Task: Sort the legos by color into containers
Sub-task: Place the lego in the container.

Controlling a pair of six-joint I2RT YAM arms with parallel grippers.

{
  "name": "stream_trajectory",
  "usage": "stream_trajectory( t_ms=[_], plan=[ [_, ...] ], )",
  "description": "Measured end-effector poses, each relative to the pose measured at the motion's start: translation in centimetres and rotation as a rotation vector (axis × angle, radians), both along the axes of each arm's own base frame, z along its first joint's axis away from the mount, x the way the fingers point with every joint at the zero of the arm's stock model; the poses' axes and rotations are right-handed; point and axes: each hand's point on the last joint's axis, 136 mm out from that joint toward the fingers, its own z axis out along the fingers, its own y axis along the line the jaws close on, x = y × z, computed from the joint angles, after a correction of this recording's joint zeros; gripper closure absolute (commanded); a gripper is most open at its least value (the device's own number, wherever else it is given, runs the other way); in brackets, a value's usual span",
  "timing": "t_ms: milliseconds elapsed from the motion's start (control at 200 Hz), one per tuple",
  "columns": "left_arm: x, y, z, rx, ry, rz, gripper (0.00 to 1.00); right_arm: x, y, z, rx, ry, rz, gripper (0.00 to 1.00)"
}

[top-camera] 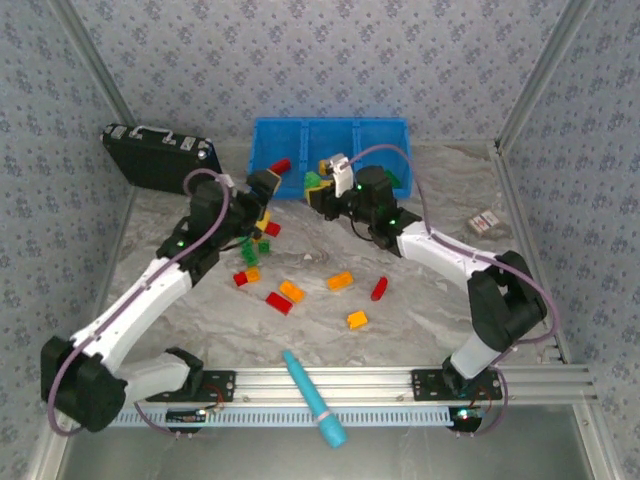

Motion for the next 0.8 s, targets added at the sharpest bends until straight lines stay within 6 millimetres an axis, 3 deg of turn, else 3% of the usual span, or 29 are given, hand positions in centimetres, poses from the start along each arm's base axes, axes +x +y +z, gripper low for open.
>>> stream_trajectory(
  t_ms=[130, 310, 410, 530, 625, 800],
  plan=[
    [-1.0, 3.1, 0.2, 0.138, -0.041, 0.032, 0.00, 2.4, -3.9, 1.8, -0.073, -0.012, -0.121, 0.81],
    [-2.3, 5.1, -3.5, 0.378, 0.012, -0.041, 0.00, 6.7, -11.2, 4.0, -0.130, 0.009, -0.342, 0.81],
    [-3.4, 5.3, -5.3, 0.480, 0.038, -0.125, 0.00, 8.9, -13.7, 4.1, -0.158, 0.034, -0.426, 0.81],
    [-4.6, 5.2, -6.9, 0.571, 0.056, -0.213, 0.03, 11.3, -14.8, 2.3, -0.196, 0.094, -0.475, 0.80],
    [-5.7, 4.5, -8.0, 0.629, 0.070, -0.287, 0.07, 13.0, -15.0, -0.3, -0.229, 0.161, -0.491, 0.80],
    [-8.2, -0.4, -9.6, 0.739, 0.070, -0.496, 0.10, 15.9, -15.0, -5.0, -0.280, 0.272, -0.508, 0.74]
  ],
)
